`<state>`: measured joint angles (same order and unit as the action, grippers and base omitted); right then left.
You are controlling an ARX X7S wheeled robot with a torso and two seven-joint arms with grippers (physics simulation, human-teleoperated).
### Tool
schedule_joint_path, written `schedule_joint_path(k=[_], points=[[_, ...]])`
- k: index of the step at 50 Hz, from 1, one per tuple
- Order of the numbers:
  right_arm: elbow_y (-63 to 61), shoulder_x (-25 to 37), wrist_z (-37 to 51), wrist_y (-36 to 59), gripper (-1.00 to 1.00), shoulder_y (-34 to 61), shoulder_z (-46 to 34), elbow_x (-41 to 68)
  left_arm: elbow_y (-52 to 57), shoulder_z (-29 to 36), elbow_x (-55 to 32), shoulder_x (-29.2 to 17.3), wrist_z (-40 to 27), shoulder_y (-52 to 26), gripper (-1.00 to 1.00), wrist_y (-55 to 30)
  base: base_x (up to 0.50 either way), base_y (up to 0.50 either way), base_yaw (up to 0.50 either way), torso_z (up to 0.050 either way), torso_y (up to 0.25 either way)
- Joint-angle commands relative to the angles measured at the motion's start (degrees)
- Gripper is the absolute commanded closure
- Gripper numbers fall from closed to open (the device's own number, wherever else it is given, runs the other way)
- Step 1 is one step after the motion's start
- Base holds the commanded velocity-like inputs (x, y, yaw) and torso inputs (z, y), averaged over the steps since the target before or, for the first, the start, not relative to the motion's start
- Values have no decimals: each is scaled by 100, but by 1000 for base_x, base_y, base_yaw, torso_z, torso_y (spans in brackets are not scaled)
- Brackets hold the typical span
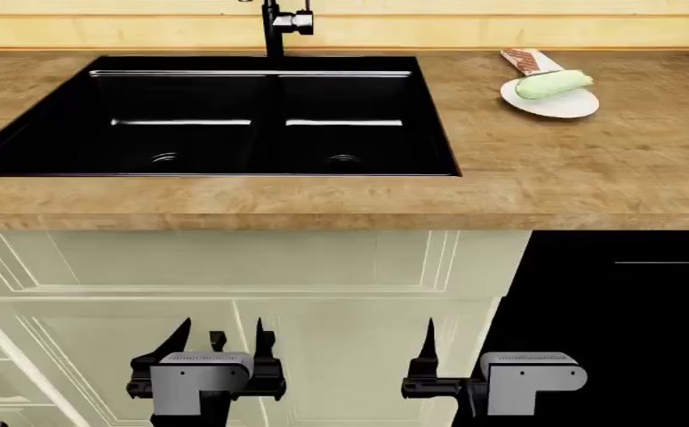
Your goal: Pick the corn from the counter and place it in the sink. Then turn on the sink faucet.
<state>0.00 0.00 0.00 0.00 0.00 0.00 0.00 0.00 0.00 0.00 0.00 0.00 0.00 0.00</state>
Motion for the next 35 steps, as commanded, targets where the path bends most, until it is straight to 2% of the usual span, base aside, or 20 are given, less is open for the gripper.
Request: schedule_joint_path(k=[1,6,8,12,13,14,15,17,18,19,20,21,22,25,27,28,29,31,32,35], points=[[0,89,113,-1,-100,1,-113,89,0,105,-91,-91,-105,-1,-100,1,0,0,0,0,0],[-62,191,311,8,-100,14,-193,150,216,162,-250,-210,-233,-22,-100,-251,0,0,0,0,0],[-1781,368,366,1727,-100,324,-183,-32,1851,13,-479,-295,-392,-184,-100,-1826,0,0,0,0,0],[-1653,424,207,1471,-100,160,-161,228,1749,229,-372,-126,-921,-623,-100,-1744,0,0,0,0,0],[-1056,428,112,1810,-100,471,-216,303,1766,62,-816,-43,-923,-142,-100,-891,0,0,0,0,0],[-1043,435,119,1805,-100,479,-223,311,1750,100,-854,-87,-969,-135,-100,-860,0,0,0,0,0],[-1350,582,79,2269,-100,888,-668,-135,890,177,-1192,-17,-1273,-487,-100,-668,0,0,0,0,0],[-1367,592,94,2289,-100,892,-681,-123,754,269,-1270,-97,-1365,-503,-100,-614,0,0,0,0,0],[-2196,557,215,2731,-100,854,-488,-83,1178,710,-1220,-46,-1584,-1172,-100,-1449,0,0,0,0,0],[-2226,564,222,2759,-100,851,-492,-76,1197,749,-1263,-84,-1636,-1182,-100,-1463,0,0,0,0,0],[-3086,622,124,3618,-100,1185,-27,285,2057,838,-1924,-407,-1633,-2041,-100,-2323,0,0,0,0,0],[-3452,599,67,4478,-100,1571,253,564,2573,904,-1921,-691,-1735,-2677,-100,-3182,0,0,0,0,0],[-3711,701,-21,5312,-100,1857,312,672,2840,878,-2063,-891,-1737,-2949,-100,-4042,0,0,0,0,0],[-4033,860,-44,5993,-100,2345,320,737,3179,415,-2612,-937,-1701,-3318,-100,-6298,0,0,0,0,0],[-4034,864,-37,5994,-100,2346,319,745,3179,417,-2622,-941,-1709,-3319,-100,-6297,0,0,0,0,0],[-4199,1006,-250,6854,-100,3205,439,1046,4038,-379,-3292,-972,-1831,-4179,-100,-7156,0,0,0,0,0],[-4176,921,-386,7681,-100,4003,652,1212,4243,-443,-3344,-947,-1856,-4290,-100,-8016,0,0,0,0,0],[-4183,924,-381,7695,-100,4010,656,1222,4246,-448,-3360,-948,-1867,-4294,-100,-8336,0,0,0,0,0],[-3999,1163,-439,7895,-100,4582,658,1223,4280,-519,-4136,-1244,-2444,-4952,-100,-8996,0,0,0,0,0],[-3997,1167,-433,7905,-100,4593,659,1233,4109,-626,-5212,-1458,-3284,-5121,-100,-8977,0,0,0,0,0]])
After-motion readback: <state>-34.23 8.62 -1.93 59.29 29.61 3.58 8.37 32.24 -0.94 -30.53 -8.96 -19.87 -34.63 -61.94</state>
